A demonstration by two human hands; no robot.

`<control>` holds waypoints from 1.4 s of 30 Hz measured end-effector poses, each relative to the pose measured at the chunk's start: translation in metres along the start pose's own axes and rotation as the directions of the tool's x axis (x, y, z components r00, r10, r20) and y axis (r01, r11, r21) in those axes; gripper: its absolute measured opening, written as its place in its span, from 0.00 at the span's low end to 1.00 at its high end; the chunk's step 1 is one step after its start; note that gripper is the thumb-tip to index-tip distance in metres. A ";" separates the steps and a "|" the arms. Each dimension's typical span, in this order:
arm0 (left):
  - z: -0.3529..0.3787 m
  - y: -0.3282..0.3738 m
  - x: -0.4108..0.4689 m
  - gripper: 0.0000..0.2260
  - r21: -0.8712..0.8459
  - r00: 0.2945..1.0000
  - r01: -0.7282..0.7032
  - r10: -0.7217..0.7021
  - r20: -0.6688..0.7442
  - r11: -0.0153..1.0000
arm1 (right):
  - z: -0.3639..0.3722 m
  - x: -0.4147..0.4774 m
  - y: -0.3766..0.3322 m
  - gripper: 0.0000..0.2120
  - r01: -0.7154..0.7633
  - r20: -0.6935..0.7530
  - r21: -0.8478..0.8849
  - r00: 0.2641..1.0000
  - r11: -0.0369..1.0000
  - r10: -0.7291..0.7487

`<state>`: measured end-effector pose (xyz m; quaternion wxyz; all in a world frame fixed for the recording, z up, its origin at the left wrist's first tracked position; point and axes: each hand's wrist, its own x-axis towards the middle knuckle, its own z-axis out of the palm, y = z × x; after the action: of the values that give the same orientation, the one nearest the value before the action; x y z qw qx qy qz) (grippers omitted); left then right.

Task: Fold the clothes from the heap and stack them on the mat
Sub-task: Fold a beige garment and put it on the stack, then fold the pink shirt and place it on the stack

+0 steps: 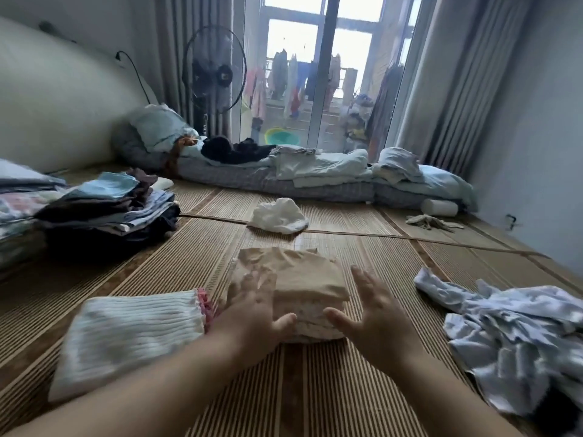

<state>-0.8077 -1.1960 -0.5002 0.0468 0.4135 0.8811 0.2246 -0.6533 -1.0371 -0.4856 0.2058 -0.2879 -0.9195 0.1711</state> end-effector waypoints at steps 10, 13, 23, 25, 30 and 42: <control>0.026 0.128 -0.166 0.34 0.061 0.932 -0.362 0.358 0.059 0.930 | -0.077 -0.200 0.016 0.43 -0.093 0.032 -0.172 0.995 0.981 0.100; 0.041 0.154 -0.194 0.34 0.105 0.896 -0.442 0.433 0.100 0.891 | -0.091 -0.245 0.033 0.42 -0.155 0.001 -0.176 0.988 0.972 0.157; 0.110 0.256 -0.221 0.31 0.099 0.804 -0.570 0.529 0.273 0.815 | -0.130 -0.303 0.116 0.33 -0.368 -0.049 -0.138 0.930 0.920 0.364; 0.120 0.277 -0.212 0.31 0.080 0.781 -0.596 0.553 0.289 0.799 | -0.144 -0.299 0.132 0.29 -0.439 -0.096 -0.099 0.898 0.893 0.430; 0.153 0.327 -0.166 0.32 -0.058 0.745 -0.604 0.590 0.312 0.795 | -0.168 -0.290 0.171 0.28 -0.571 -0.188 0.005 0.806 0.821 0.562; 0.185 0.376 -0.097 0.09 -0.285 0.852 -0.233 0.336 0.401 0.930 | -0.170 -0.272 0.190 0.26 -0.687 -0.161 0.064 0.708 0.723 0.687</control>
<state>-0.4286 -0.9930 -0.5121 0.2585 0.5722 0.7443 0.2275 -0.2811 -1.0191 -0.4981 0.2064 -0.6230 -0.7250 0.2092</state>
